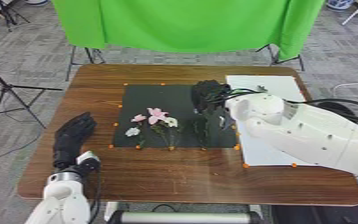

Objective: Arrange flowers

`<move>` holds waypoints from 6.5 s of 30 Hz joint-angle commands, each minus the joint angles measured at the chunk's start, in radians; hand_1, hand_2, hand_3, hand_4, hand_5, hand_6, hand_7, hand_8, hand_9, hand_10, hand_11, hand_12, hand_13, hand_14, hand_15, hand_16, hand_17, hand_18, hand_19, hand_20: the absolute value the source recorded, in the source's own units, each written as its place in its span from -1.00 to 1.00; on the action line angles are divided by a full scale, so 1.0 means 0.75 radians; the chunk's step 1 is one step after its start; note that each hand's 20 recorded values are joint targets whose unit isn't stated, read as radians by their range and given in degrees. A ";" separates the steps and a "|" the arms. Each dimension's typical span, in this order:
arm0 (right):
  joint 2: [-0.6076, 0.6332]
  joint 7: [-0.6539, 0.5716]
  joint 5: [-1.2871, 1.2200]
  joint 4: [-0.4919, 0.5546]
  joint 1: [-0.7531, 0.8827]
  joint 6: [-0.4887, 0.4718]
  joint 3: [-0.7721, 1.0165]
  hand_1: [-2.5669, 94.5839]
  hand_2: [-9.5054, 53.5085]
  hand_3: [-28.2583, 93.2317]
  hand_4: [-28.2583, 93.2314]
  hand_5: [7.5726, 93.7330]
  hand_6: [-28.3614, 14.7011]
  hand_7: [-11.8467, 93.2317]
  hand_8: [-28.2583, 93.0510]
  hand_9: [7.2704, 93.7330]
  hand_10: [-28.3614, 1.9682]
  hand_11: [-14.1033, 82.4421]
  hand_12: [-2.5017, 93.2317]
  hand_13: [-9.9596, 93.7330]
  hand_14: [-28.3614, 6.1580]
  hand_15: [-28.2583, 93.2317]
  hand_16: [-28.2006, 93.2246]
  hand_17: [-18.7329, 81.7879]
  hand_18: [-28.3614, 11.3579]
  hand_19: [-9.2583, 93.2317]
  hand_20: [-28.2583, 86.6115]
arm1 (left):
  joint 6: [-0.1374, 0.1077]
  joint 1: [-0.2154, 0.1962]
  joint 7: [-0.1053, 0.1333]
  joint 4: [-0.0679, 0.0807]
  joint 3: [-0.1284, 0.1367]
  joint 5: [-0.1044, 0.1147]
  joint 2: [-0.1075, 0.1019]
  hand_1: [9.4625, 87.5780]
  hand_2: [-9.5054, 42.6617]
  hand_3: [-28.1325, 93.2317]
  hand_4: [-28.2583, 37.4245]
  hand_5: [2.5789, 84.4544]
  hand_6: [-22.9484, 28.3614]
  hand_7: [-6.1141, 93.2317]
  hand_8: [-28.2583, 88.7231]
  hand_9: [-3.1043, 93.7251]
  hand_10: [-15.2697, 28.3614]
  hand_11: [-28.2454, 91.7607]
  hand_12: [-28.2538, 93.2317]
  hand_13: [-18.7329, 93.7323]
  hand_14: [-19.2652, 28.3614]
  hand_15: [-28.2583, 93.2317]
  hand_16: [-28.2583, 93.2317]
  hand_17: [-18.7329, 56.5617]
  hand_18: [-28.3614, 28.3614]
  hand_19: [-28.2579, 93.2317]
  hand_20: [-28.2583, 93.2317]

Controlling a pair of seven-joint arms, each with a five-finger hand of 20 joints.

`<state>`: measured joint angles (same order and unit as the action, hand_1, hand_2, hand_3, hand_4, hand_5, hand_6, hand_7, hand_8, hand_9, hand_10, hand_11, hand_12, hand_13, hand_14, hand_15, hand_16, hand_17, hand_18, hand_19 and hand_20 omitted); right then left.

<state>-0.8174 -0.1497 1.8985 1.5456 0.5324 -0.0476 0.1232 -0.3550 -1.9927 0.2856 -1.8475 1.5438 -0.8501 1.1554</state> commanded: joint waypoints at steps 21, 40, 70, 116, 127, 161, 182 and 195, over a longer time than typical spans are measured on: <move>0.030 -0.095 -0.054 0.052 0.002 -0.125 0.165 -0.04 -1.00 0.64 -0.81 0.19 0.54 -0.39 -0.73 0.39 0.13 -0.45 -0.61 0.83 0.44 0.47 -0.09 0.48 -0.31 1.00 0.32 | 0.026 -0.007 -0.022 0.026 0.004 -0.006 0.016 -0.18 -0.27 0.63 -0.64 0.20 -0.06 -0.43 -0.57 0.02 0.23 -0.12 -0.36 0.03 0.41 -0.13 -0.58 -0.13 0.44 -0.27 -0.15; 0.064 -0.648 0.009 -0.216 0.149 -0.250 0.414 -0.43 -1.00 0.58 -0.81 -0.31 0.30 -0.64 -0.63 -0.24 -0.40 -0.62 -0.59 0.57 -0.05 0.50 -0.12 0.27 -0.63 0.91 0.29 | -0.009 -0.025 -0.014 0.001 -0.031 -0.003 -0.001 -0.18 -0.25 0.63 -0.65 0.20 -0.06 -0.43 -0.56 0.02 0.24 -0.12 -0.36 0.03 0.41 -0.13 -0.58 -0.13 0.44 -0.26 -0.15; 0.055 -0.609 0.110 -0.327 0.374 0.425 0.402 0.22 -0.81 0.46 -0.89 0.56 0.35 -0.42 -0.50 0.73 0.12 -0.42 -0.51 0.91 0.38 0.46 -0.10 0.58 -0.38 1.00 0.26 | -0.038 0.004 0.008 -0.014 -0.117 0.001 -0.009 -0.17 -0.23 0.62 -0.66 0.21 -0.05 -0.43 -0.54 0.03 0.25 -0.10 -0.35 0.04 0.41 -0.13 -0.58 -0.12 0.43 -0.27 -0.15; -0.117 -0.683 0.476 0.521 1.327 0.304 1.105 0.23 -1.00 0.48 -0.81 0.70 0.35 -0.37 -0.46 0.85 0.08 -0.46 -0.35 0.90 0.43 0.47 -0.07 0.59 -0.33 1.00 0.29 | -0.157 -0.018 0.261 -0.091 -0.014 -0.053 -0.024 0.40 -0.36 0.51 -0.50 0.19 -0.03 -0.39 -0.66 0.00 0.24 -0.10 -0.35 0.08 0.26 -0.22 -0.59 0.25 0.33 -0.43 0.04; -0.151 -0.692 0.484 0.467 1.306 0.293 1.053 0.20 -1.00 0.47 -0.78 0.67 0.33 -0.38 -0.46 0.83 0.06 -0.46 -0.38 0.90 0.42 0.47 -0.07 0.58 -0.32 1.00 0.30 | -0.116 -0.018 0.201 -0.083 -0.007 -0.055 -0.021 0.35 -0.42 0.52 -0.47 0.20 -0.04 -0.34 -0.54 0.00 0.22 -0.07 -0.36 0.07 0.26 -0.22 -0.58 0.22 0.34 -0.45 0.08; -0.108 -0.647 0.303 0.664 1.375 0.116 1.246 -0.28 -1.00 0.59 -0.73 0.44 0.18 -0.50 -0.68 0.50 -0.14 -0.44 -0.62 0.85 0.38 0.46 -0.07 0.55 -0.32 1.00 0.28 | -0.051 -0.027 0.139 -0.081 0.006 -0.084 -0.013 0.26 -0.52 0.54 -0.44 0.21 -0.05 -0.34 -0.51 0.00 0.20 -0.07 -0.37 0.05 0.26 -0.21 -0.58 0.15 0.34 -0.44 0.04; -0.347 0.307 -0.871 0.912 2.028 0.137 2.196 -0.58 -0.77 0.68 -0.77 0.32 0.25 -0.49 -0.69 0.37 -0.16 -0.48 -0.60 0.33 -0.24 0.05 -0.15 -0.02 -0.46 0.28 0.22 | -0.046 -0.109 0.151 -0.145 0.028 -0.143 0.010 0.24 -0.52 0.55 -0.46 0.21 -0.06 -0.35 -0.51 0.02 0.21 -0.08 -0.37 0.06 0.27 -0.20 -0.58 0.15 0.34 -0.44 0.04; -0.404 0.536 -1.165 0.870 2.158 -0.036 2.182 -0.81 -0.98 0.74 -0.81 -0.29 0.33 -0.65 -0.64 -0.37 -0.06 -0.65 -0.69 -0.34 -0.27 -0.49 -0.14 -0.39 -0.36 -0.66 -0.05 | 0.042 -0.111 0.164 -0.157 0.076 -0.232 0.057 0.23 -0.51 0.54 -0.47 0.22 -0.07 -0.35 -0.50 0.06 0.21 -0.07 -0.36 0.07 0.28 -0.20 -0.58 0.16 0.35 -0.44 0.04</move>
<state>-1.1319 0.2516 1.0516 2.2125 2.1291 -0.0319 1.7812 -0.3605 -2.0691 0.4030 -1.9523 1.5728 -1.0230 1.1956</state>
